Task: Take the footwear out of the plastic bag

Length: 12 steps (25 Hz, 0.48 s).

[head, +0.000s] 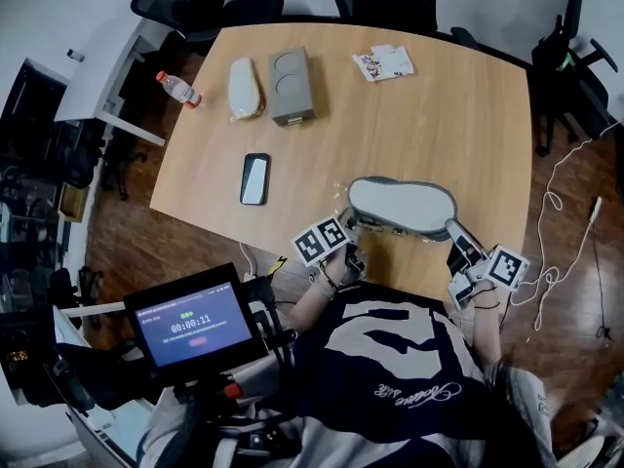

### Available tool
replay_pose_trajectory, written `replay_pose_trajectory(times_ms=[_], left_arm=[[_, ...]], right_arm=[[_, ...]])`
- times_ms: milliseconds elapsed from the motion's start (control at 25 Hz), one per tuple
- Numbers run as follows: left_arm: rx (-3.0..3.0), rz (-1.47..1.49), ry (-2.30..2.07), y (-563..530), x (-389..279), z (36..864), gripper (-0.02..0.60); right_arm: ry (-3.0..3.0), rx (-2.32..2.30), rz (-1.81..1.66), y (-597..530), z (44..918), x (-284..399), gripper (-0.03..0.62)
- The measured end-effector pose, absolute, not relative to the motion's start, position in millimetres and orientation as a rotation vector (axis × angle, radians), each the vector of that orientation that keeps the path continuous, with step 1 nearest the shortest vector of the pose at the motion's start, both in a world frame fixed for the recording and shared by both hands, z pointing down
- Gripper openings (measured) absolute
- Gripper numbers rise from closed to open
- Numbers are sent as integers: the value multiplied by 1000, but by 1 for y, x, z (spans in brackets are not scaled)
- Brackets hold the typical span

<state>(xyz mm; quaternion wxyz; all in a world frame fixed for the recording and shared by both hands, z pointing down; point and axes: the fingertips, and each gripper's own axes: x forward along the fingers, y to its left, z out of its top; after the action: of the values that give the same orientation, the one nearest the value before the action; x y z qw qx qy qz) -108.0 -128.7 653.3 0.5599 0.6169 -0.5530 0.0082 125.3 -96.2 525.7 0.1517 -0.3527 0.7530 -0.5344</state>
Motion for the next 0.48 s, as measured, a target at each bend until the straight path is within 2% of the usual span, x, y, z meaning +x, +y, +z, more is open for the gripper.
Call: replay_pose_trajectory(times_ms=[120,280,400,480], left_arm=[[1461,60,-1308,-131,-109,654,3],[1553,156,-1286,-133,-107,652,7],[1592,199,-1275,-134,-109,650,78],[1604,203,-1271,-135,-112,648,150]], right_arm=[[2171,-1060,-1592,-92,543,121,66],[2095,-1385,-1791,-71,593,144,67],[2116,-1454,-1818,-67,614,150,71],[2141,-1464,-1812,-68,623,151,72]])
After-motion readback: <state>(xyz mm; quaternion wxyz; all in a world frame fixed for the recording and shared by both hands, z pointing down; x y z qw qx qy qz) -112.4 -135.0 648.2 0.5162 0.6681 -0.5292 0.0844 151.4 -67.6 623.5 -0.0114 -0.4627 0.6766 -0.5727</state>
